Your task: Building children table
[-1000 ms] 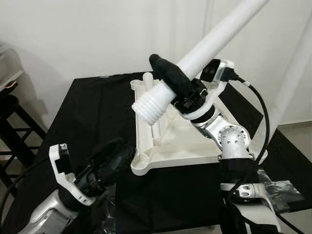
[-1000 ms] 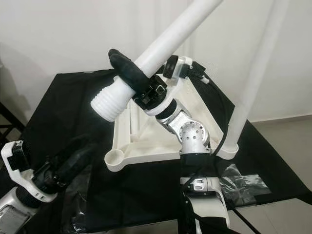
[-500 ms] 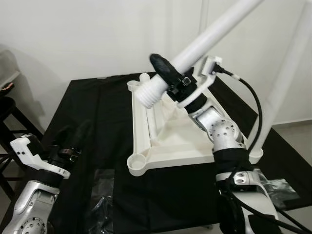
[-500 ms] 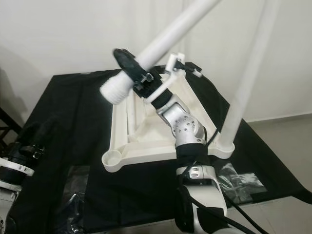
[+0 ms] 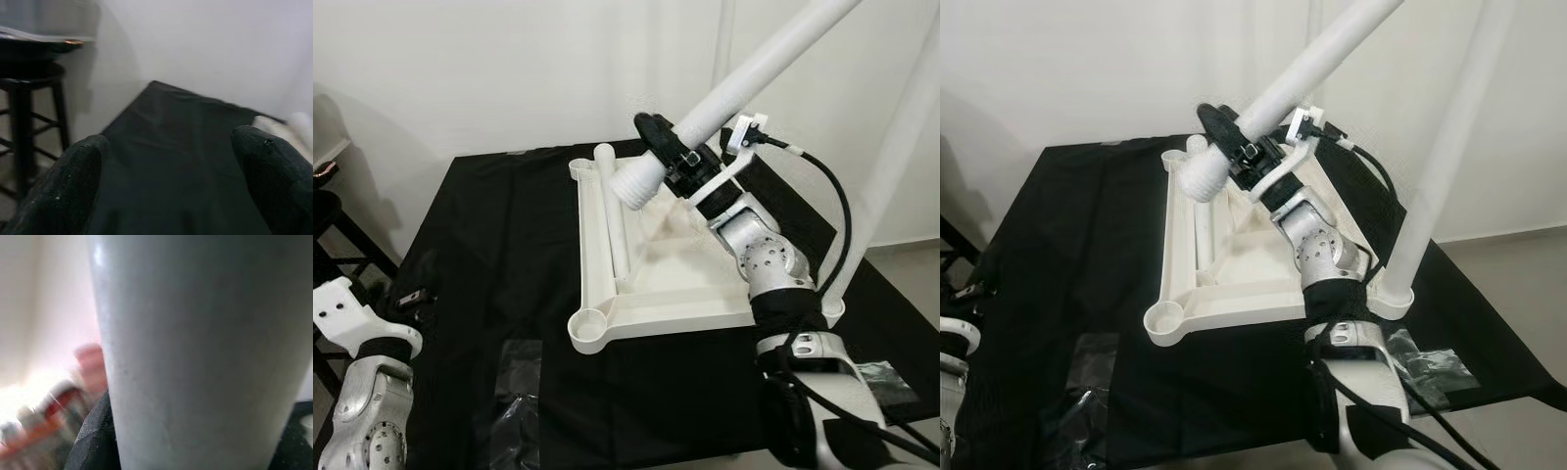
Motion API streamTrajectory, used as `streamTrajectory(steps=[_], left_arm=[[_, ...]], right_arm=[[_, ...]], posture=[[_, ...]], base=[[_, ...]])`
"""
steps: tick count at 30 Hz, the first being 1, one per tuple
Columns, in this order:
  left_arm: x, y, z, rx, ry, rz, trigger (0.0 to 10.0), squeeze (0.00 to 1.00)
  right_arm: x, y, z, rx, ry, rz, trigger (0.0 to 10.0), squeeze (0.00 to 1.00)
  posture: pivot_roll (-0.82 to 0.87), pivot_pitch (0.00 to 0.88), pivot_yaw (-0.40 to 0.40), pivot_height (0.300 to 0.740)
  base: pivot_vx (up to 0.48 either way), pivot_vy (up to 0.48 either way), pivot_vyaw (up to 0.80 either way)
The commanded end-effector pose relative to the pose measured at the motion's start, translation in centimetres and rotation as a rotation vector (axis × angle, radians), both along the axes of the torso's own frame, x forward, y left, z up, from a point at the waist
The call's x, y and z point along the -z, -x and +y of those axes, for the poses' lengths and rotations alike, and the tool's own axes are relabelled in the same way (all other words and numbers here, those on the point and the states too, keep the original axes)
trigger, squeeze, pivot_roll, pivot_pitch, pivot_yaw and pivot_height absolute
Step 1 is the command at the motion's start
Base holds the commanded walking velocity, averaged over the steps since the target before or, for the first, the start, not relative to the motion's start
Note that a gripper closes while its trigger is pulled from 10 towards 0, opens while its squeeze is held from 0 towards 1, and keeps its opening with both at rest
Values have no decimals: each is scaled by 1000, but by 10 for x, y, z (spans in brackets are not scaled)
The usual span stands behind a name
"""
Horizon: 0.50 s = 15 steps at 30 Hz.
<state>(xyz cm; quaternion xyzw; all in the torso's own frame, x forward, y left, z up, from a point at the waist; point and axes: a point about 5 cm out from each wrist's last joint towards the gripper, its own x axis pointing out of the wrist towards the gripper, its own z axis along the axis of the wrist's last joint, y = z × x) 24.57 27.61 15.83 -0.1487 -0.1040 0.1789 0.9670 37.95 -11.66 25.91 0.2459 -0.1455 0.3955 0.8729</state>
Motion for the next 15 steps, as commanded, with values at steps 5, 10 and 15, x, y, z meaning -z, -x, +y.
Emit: streamTrajectory(steps=[5,10,15], left_arm=[[-5,-10,-33,93,-103,8,10000,0],[-2,-14,-66,237,-181,24,10000,0],[9,-13,-100,398,-261,55,10000,0]], right_arm=[[42,16,9,-29,230,-11,10000,0],[59,21,9,-24,275,7,10000,0],[82,23,5,20,338,41,10000,0]], posture=[[-75,15,39,740],[-84,18,44,740],[-86,23,46,740]], base=[[0,0,0],[0,0,0],[0,0,0]])
